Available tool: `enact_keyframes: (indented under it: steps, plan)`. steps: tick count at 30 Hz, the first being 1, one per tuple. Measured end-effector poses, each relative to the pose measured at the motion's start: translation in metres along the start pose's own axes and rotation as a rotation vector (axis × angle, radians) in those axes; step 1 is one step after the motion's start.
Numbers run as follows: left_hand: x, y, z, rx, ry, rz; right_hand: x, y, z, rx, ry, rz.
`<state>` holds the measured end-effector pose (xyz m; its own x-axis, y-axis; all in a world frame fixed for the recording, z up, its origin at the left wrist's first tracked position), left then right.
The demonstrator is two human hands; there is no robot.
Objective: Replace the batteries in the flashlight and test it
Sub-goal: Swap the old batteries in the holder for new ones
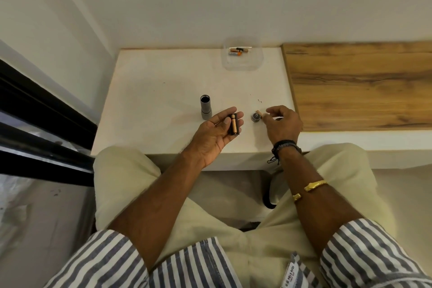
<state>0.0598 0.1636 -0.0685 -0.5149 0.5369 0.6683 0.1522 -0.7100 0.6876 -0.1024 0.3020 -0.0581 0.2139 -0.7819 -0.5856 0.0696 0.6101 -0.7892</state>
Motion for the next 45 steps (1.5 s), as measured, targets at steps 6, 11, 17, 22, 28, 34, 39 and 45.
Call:
enact_keyframes:
  steps: [6,11,17,22,28,34,39,45]
  plan:
    - [-0.008,0.006,-0.002,0.070,0.061,-0.120,0.032,-0.039,0.037,0.017,-0.490,-0.195]
    - [-0.013,0.012,0.000,0.157,0.103,-0.262,0.066,-0.023,0.075,0.331,-0.826,-0.309]
    - [-0.011,0.016,0.001,0.214,0.086,-0.366,0.070,-0.022,0.078,0.402,-0.863,-0.487]
    - [-0.007,0.019,0.003,0.252,0.054,-0.448,0.069,-0.021,0.079,0.427,-0.852,-0.530]
    - [-0.002,0.028,0.003,0.344,0.042,-0.640,0.071,-0.018,0.080,0.464,-0.865,-0.546]
    - [0.009,0.030,0.004,0.401,0.041,-0.759,0.071,-0.020,0.081,0.507,-0.848,-0.591]
    - [0.003,0.031,0.005,0.427,0.081,-0.702,0.071,-0.020,0.081,0.521,-0.828,-0.610]
    - [-0.016,0.033,0.001,0.403,0.178,-0.634,0.059,-0.021,0.067,0.337,-0.707,-0.447]
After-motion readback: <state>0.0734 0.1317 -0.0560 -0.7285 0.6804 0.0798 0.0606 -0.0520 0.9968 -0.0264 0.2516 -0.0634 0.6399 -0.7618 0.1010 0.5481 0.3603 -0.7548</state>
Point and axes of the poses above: each hand's wrist, its own z-axis away from the middle knuckle, its own x-axis out of the palm, y = z × x, the point moved 10 cm from there along -z, towards the middle knuckle, and after that the axes turned 8 degrees about x, right-handed, at the moved point
